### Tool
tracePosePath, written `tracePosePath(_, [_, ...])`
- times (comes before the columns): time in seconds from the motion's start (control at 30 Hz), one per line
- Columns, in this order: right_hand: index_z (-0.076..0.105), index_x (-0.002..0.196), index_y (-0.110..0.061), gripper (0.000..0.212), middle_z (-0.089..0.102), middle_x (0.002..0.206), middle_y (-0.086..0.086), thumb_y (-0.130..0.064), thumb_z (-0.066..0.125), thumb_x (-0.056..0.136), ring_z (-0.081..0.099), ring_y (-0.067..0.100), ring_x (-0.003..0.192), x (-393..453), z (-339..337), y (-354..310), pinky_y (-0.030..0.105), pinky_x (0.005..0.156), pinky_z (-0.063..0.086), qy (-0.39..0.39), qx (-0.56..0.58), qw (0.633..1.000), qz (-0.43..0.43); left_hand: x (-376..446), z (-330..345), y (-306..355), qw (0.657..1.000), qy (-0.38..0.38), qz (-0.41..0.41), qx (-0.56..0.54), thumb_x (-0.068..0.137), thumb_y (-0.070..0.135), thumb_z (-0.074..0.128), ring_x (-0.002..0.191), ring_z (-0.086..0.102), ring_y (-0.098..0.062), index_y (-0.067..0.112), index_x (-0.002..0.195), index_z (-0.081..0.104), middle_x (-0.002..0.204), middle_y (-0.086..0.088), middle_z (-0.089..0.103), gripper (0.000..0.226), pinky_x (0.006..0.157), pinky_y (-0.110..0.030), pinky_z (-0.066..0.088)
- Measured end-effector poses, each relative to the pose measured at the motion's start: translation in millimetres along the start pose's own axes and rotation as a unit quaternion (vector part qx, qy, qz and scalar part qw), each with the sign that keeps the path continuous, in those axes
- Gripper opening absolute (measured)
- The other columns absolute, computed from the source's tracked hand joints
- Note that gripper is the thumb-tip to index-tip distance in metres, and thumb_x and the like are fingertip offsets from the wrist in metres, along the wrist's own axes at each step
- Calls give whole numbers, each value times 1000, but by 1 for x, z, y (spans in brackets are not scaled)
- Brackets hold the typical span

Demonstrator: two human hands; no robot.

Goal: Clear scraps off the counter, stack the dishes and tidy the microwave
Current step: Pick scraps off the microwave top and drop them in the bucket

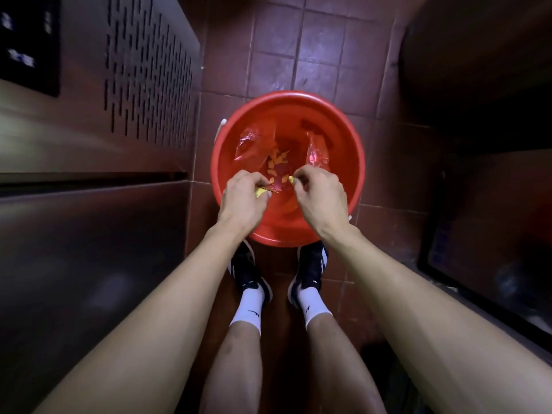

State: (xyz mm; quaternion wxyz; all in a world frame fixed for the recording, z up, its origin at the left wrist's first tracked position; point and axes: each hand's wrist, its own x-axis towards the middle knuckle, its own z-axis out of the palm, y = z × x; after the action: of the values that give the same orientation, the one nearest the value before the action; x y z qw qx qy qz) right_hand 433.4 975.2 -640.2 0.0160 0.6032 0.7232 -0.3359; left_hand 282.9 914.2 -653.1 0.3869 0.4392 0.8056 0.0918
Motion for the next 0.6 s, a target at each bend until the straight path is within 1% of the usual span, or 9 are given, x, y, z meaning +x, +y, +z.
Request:
tracePosePath(0.13, [70, 108, -23, 18, 72, 106, 0, -26, 56, 96, 67, 25, 97, 10, 14, 6, 39, 81, 54, -3, 12, 1000, 12, 16, 11, -3, 1000, 5, 11, 0, 88, 22, 73, 107, 57, -20, 21, 108, 72, 111, 1, 62, 21, 90, -26, 41])
tracePosePath(0.23, [69, 114, -24, 22, 72, 111, -1, -25, 56, 96, 67, 24, 100, 12, 20, 10, 41, 85, 55, -8, 27, 999, 26, 21, 18, -5, 1000, 5, 10, -1, 88, 23, 73, 109, 57, -21, 21, 110, 71, 114, 0, 62, 23, 92, -29, 42])
tracePosePath(0.43, [68, 117, -23, 26, 71, 113, 0, -26, 54, 96, 67, 23, 102, 7, 19, 14, 39, 88, 54, -19, 5, 1000, 15, 14, 19, -8, 1000, 2, 9, -5, 89, 27, 72, 111, 59, -22, 22, 117, 68, 119, 0, 62, 29, 97, -36, 48])
tracePosePath(0.6, [67, 118, -20, 27, 71, 114, 3, -27, 54, 96, 65, 26, 105, -5, -2, 7, 42, 89, 53, -35, -34, 999, -15, -3, -5, 0, 998, -18, 17, 58, 94, 36, 61, 120, 54, -25, 27, 125, 62, 125, 0, 62, 32, 97, -42, 45])
